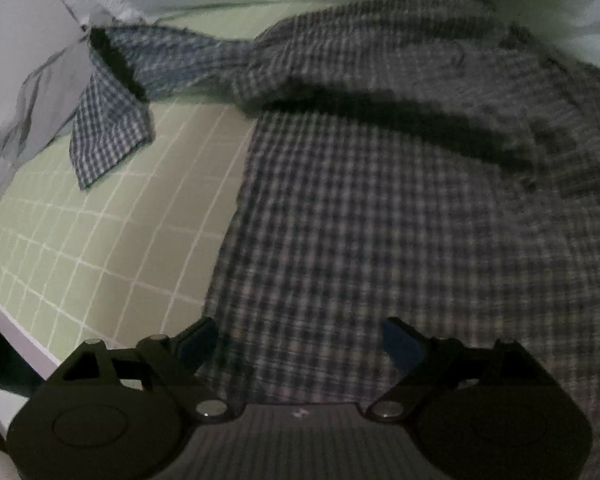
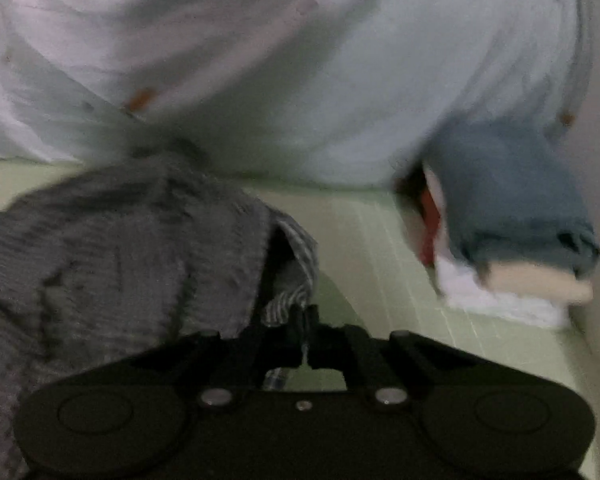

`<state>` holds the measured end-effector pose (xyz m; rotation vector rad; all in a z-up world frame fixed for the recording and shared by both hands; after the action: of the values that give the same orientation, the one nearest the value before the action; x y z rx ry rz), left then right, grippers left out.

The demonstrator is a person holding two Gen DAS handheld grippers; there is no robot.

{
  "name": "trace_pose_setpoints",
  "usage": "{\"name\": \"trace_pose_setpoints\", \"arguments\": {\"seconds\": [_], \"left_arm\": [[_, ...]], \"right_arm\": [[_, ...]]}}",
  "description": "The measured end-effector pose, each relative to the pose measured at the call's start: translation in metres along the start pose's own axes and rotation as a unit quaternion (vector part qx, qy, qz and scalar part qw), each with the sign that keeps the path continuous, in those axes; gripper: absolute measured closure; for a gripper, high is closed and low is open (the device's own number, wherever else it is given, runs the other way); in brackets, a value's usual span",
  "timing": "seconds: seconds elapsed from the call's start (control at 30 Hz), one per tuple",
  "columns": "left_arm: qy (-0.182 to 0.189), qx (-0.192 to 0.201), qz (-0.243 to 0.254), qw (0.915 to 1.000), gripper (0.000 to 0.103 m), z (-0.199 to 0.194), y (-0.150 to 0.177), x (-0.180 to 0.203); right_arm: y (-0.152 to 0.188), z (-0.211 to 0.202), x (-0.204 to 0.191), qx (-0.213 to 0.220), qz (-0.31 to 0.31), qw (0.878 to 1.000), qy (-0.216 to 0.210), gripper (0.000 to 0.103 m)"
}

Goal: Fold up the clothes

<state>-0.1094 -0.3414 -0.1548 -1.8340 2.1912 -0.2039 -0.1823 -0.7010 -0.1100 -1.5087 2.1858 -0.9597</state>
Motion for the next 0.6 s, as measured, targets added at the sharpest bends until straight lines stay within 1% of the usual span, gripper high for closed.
{"name": "trace_pose_setpoints", "arguments": {"seconds": [0.03, 0.07, 0.13, 0.2, 0.27, 0.33, 0.4, 0.43, 0.47, 0.5, 0.53, 0.57, 0.6], "left_arm": [[0.004, -0.002, -0.005, 1.0, 0.012, 0.001, 0.0, -0.003], [0.006, -0.003, -0.007, 1.0, 0.012, 0.001, 0.0, -0.005], [0.005, -0.003, -0.008, 1.0, 0.011, 0.003, 0.0, -0.006], [0.006, -0.004, -0.012, 0.9999, 0.011, 0.003, 0.0, -0.007], [0.006, -0.005, -0.018, 0.9998, 0.01, 0.004, 0.001, -0.007], [0.002, -0.003, -0.023, 0.9997, 0.008, 0.005, 0.001, -0.007], [-0.001, -0.001, -0.023, 0.9997, 0.007, 0.006, 0.001, -0.006], [-0.002, 0.0, -0.022, 0.9998, 0.006, 0.007, 0.001, -0.006], [-0.002, 0.001, -0.022, 0.9997, 0.005, 0.007, 0.002, -0.006], [-0.004, 0.001, -0.024, 0.9997, 0.004, 0.008, 0.002, -0.006], [-0.004, 0.001, -0.026, 0.9996, 0.003, 0.009, 0.002, -0.006], [-0.004, 0.001, -0.03, 0.9996, 0.003, 0.009, 0.002, -0.007], [-0.004, 0.001, -0.032, 0.9995, 0.002, 0.009, 0.003, -0.007]], "right_arm": [[0.003, 0.006, 0.005, -0.014, 0.012, 1.0, 0.0, 0.083], [0.011, 0.01, 0.011, -0.031, 0.035, 0.999, -0.017, 0.062], [0.027, 0.017, 0.021, -0.064, 0.081, 0.993, -0.05, 0.044], [0.041, 0.023, 0.022, -0.091, 0.096, 0.989, -0.07, 0.044], [0.053, 0.03, 0.017, -0.114, 0.097, 0.986, -0.076, 0.041], [0.059, 0.036, 0.016, -0.13, 0.108, 0.982, -0.086, 0.041], [0.063, 0.038, 0.017, -0.134, 0.129, 0.978, -0.098, 0.042], [0.065, 0.039, 0.017, -0.134, 0.137, 0.976, -0.102, 0.048], [0.064, 0.039, 0.014, -0.133, 0.125, 0.978, -0.097, 0.055], [0.064, 0.039, 0.012, -0.134, 0.111, 0.98, -0.092, 0.059], [0.062, 0.038, 0.006, -0.134, 0.084, 0.983, -0.088, 0.074], [0.06, 0.036, 0.005, -0.13, 0.066, 0.985, -0.088, 0.094], [0.059, 0.034, 0.003, -0.126, 0.047, 0.987, -0.089, 0.099]]}}
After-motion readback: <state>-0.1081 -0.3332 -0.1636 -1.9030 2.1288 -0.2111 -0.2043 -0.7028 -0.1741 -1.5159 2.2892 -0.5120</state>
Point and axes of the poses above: each gripper's, at about its wrist camera, not at the fingertips, and z roughly the way its jaws point, x to its right, y to its underside, the point moved 2 cm from there along z, roughly the way its jaws point, and after that the axes turned 9 degrees about -x, right-handed, at the moved point
